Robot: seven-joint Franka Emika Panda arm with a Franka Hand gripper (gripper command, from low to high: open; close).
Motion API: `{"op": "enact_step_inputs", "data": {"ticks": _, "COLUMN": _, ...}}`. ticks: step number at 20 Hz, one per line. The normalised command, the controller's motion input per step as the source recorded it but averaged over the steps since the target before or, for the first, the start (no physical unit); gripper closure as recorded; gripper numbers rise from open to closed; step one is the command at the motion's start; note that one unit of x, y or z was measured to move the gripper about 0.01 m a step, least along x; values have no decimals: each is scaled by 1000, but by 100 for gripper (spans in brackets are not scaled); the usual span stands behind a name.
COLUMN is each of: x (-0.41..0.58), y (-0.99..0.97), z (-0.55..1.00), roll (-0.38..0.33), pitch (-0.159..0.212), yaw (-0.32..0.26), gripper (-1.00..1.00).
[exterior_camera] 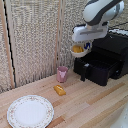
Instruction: Please go towards the air fryer and gently seize its handle using your gripper. Slowly reveal the interior of the air fryer by pulling the handle outward. Head to the bowl filled with hot dogs and firmly but gently grasp it. Carefully place it inside the now-open air fryer.
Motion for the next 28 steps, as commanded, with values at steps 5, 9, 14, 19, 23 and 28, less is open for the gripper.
{"op": "enact_step_inputs", "data": {"ticks": 5, "x": 363, "y": -284, "z": 495, "roll": -44, "pitch": -66, "yaw": -215, "gripper": 100}}
{"op": "enact_step_inputs", "data": {"ticks": 9, "x": 234, "y": -499, "z": 441, "roll": -2, "pitch": -32, "yaw": -210, "gripper": 100}}
{"op": "enact_step_inputs", "data": {"ticks": 14, "x": 83, "y": -633, "z": 349, "roll": 0, "pitch": -3, "yaw": -191, "gripper": 100}}
{"op": "enact_step_inputs", "data": {"ticks": 19, "x": 41, "y": -674, "z": 225, "roll": 1, "pitch": -15, "yaw": -178, "gripper": 100}}
{"op": "enact_step_inputs", "data": {"ticks": 23, "x": 36, "y": -662, "z": -24, "roll": 6, "pitch": 0, "yaw": -185, "gripper": 100}}
{"op": "enact_step_inputs", "data": {"ticks": 28, "x": 358, "y": -497, "z": -259, "roll": 42, "pitch": 6, "yaw": -154, "gripper": 100}}
